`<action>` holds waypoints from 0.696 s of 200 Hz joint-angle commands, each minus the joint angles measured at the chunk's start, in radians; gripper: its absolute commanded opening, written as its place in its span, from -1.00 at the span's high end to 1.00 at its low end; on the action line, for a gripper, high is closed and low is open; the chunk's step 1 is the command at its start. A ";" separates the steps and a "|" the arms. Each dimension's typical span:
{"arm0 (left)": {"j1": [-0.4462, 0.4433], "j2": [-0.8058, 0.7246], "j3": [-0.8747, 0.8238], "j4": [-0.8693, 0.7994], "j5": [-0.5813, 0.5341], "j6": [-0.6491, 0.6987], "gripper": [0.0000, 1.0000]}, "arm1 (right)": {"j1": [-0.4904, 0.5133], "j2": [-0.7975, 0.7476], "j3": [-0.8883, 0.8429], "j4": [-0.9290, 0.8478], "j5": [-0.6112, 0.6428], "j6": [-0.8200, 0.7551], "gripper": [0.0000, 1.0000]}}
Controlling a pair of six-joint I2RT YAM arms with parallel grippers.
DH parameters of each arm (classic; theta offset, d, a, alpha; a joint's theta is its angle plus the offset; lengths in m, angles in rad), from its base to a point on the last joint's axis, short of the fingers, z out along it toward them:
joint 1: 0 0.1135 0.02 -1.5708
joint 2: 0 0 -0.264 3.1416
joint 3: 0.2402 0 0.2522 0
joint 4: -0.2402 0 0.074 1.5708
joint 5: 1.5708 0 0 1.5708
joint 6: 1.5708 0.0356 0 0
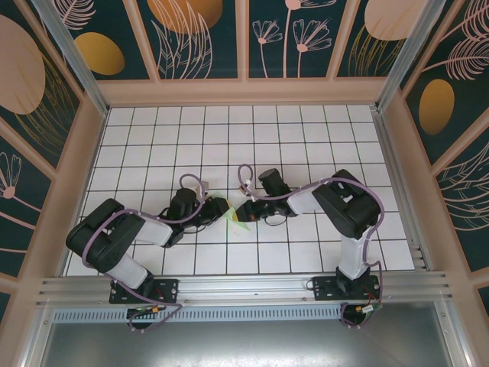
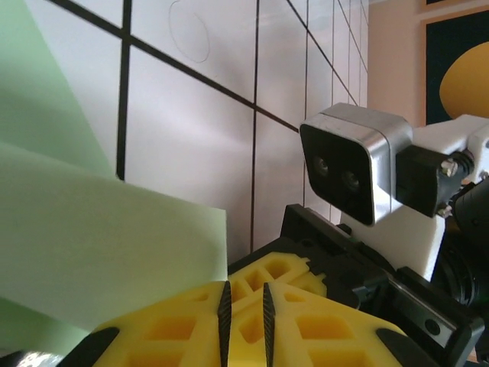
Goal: Fold a paper plane with a square sheet of paper (pick it up from the middle)
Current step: Fold the wing for the fifth time at the center of the table.
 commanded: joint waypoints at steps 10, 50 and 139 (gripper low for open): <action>-0.006 0.014 -0.045 0.068 -0.001 -0.018 0.56 | -0.006 0.027 0.028 -0.039 -0.006 -0.011 1.00; -0.010 0.015 -0.057 0.078 -0.010 -0.023 0.56 | -0.006 0.039 0.046 -0.077 0.007 -0.034 1.00; -0.012 0.045 0.000 0.016 -0.032 -0.022 0.63 | 0.011 0.044 0.070 -0.133 0.058 -0.059 1.00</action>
